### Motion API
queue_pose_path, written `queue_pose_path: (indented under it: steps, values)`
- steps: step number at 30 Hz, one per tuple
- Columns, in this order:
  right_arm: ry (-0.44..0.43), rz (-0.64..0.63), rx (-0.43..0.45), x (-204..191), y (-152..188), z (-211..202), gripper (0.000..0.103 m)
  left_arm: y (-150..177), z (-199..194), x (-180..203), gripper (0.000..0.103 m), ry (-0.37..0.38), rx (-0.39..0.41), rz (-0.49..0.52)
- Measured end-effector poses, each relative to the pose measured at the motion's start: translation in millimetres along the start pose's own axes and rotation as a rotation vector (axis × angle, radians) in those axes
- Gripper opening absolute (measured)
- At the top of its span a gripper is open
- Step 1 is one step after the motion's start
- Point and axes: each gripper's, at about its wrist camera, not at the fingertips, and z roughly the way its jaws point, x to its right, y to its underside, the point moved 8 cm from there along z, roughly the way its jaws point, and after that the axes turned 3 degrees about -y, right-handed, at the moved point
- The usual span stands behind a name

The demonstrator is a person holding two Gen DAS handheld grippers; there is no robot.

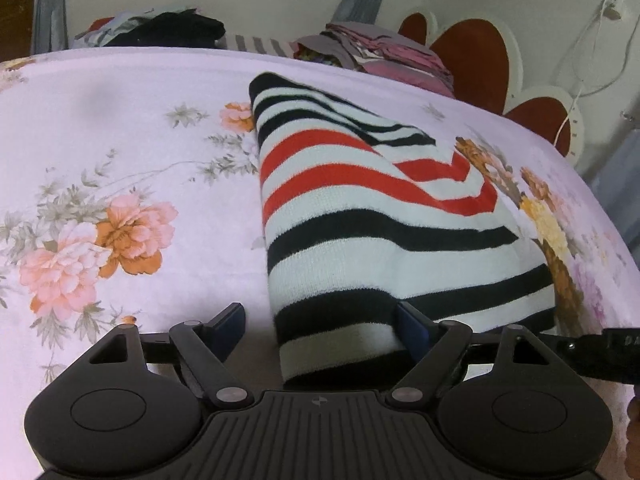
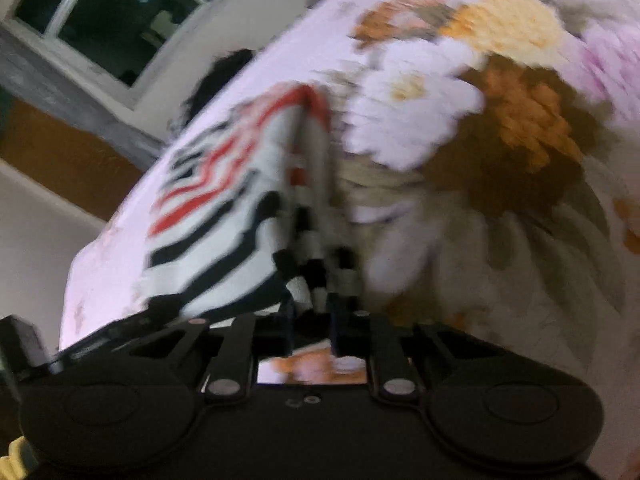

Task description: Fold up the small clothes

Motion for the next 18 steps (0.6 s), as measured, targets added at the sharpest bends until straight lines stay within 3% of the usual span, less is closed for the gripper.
queue_pose_path:
  steps: [5,8,13,18]
  values:
    - [0.035,-0.116,-0.012,-21,0,-10,0.024,-3,-4,0,0.081,-0.003,-0.012,-0.035]
    - [0.058,-0.189,0.023,-35,-7,-21,0.027,-8,-12,3,0.081,-0.001,-0.001,-0.040]
    - [0.084,-0.302,0.131,-66,-34,-30,0.027,-30,-24,8,0.081,0.014,0.056,-0.072]
    - [0.084,-0.368,0.128,-88,-52,-2,0.027,-57,-15,18,0.081,0.023,0.084,-0.086]
